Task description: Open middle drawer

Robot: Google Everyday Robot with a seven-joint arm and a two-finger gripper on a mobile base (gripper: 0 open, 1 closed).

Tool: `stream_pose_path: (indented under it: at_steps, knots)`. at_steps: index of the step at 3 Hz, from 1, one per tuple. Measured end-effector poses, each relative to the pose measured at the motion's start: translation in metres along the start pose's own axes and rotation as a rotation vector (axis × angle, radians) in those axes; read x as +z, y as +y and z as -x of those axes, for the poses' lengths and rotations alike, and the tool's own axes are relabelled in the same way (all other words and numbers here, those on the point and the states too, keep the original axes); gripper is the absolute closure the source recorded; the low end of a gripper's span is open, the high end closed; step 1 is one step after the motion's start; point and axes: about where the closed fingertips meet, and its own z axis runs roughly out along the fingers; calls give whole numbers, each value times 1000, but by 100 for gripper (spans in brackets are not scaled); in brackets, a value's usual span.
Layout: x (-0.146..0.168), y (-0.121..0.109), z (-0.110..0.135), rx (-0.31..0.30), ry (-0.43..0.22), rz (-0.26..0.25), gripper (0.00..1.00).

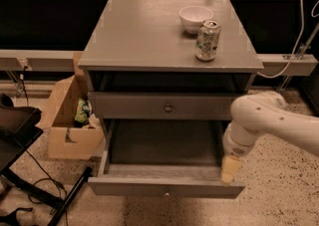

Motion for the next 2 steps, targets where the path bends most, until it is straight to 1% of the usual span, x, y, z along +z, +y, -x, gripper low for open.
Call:
stream_pose_path:
  at_steps: [1, 2]
  knots:
    - [-61, 18, -53, 11, -24, -114, 0]
    - [-120, 17, -69, 4, -35, -202, 0]
